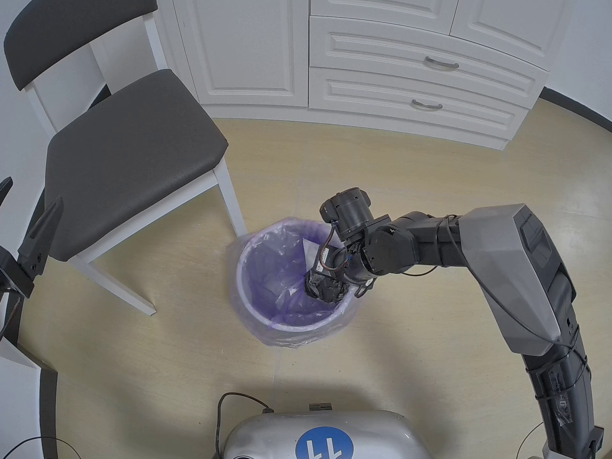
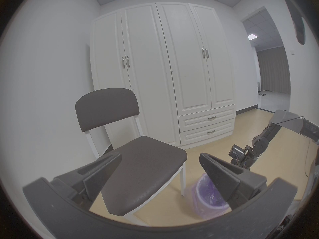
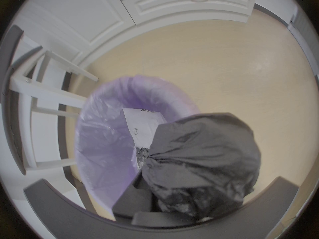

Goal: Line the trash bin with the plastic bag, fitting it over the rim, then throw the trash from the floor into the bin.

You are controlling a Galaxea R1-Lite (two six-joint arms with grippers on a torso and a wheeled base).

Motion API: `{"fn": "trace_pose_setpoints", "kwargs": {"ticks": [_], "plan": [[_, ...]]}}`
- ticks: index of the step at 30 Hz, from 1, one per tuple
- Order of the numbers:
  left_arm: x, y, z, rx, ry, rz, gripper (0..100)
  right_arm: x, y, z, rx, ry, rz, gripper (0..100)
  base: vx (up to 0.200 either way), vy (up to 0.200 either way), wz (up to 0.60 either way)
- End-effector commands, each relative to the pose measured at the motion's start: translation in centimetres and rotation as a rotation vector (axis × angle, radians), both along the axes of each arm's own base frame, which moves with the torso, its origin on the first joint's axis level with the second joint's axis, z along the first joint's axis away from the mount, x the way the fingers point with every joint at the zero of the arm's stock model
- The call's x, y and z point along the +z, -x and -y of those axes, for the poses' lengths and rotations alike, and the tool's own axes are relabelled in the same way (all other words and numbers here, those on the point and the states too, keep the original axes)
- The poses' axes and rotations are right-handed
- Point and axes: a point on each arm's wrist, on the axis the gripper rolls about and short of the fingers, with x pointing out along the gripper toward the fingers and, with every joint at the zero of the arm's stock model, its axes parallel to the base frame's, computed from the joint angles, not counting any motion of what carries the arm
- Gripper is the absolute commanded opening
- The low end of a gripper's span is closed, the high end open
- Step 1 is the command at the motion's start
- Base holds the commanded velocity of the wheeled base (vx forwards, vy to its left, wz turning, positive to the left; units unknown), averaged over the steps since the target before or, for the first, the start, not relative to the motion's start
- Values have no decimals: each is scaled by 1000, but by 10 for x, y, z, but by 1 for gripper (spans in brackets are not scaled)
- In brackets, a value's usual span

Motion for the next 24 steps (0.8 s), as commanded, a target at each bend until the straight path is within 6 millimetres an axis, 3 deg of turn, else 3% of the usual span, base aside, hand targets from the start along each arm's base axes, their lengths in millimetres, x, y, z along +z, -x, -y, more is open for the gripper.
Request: {"fn": "trace_pose_setpoints", "kwargs": {"ticks": [1,6,10,24], "plan": [[0,0,0,1,0,-2,100,-3,12,-21,19,-46,0,0,0,0,0],[0,0,0,1,0,-2,100,-2,24,-37,25,-85,-6,0,0,0,0],[0,0,0,1,0,0,100,-16,26,-47,35,-86,-11,0,0,0,0],[0,1,0,6,-17,4,100,-60,16,-45,57,-40,-58,0,0,0,0]]}}
